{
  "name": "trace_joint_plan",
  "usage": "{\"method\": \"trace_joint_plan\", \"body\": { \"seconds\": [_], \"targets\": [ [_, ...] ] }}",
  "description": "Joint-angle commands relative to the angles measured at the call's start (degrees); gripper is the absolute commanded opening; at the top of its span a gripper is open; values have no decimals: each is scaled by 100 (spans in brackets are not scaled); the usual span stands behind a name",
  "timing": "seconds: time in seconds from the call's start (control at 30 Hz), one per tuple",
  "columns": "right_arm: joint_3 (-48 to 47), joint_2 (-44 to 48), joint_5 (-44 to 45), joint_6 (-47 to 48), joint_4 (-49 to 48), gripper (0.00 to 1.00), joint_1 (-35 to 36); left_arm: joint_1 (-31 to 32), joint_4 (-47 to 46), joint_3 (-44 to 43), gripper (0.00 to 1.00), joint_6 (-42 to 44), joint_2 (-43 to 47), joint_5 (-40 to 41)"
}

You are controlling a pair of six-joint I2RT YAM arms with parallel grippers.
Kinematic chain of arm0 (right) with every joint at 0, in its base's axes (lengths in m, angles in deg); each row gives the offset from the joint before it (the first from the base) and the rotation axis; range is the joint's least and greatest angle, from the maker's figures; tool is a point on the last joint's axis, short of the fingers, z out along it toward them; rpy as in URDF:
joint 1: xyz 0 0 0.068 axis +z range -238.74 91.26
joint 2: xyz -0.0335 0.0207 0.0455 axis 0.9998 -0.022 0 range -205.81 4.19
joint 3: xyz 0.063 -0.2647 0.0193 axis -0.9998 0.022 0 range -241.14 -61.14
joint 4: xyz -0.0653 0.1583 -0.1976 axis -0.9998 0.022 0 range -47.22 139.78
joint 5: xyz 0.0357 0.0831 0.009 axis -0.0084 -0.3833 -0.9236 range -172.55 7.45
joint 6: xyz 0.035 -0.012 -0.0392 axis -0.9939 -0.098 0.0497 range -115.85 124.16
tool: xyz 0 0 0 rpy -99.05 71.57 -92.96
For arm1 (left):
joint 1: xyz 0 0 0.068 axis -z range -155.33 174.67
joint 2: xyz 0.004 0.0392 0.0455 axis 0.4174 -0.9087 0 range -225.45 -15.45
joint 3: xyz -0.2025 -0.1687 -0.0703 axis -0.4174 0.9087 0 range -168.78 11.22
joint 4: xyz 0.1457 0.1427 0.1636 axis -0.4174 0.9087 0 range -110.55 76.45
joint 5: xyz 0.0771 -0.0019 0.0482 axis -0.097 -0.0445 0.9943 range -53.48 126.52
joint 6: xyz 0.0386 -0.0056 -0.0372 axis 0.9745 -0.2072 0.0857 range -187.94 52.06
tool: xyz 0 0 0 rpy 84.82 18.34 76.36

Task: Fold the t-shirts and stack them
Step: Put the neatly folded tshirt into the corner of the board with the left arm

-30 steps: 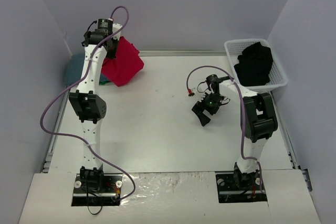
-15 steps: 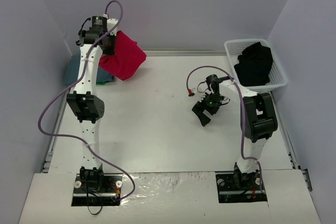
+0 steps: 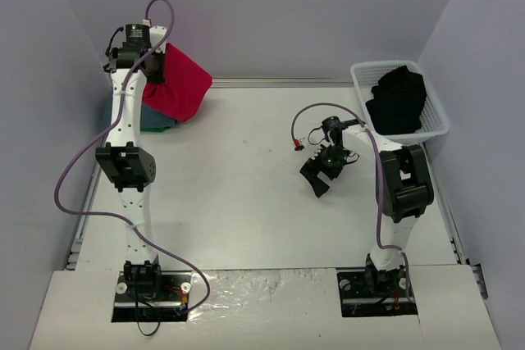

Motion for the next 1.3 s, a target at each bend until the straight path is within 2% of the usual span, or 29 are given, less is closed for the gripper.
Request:
{"method": "trace_joint_plan", "body": {
  "seconds": [0.0,0.33,0.73,1.27],
  "targets": [
    [238,-445,235,-4,196,100,-33,-122,-377,-266,2,120,599,-8],
    [256,-568,297,-4,196,100,-33,-166,-430,-292,2,322,563,151],
    [264,-700,349,-21,205,100,-95,-518,-545,-231,2,463,388,265],
    [273,-920,376,-56,196,100,-226,-790,-957,367,2,928,177,335]
  ]
}}
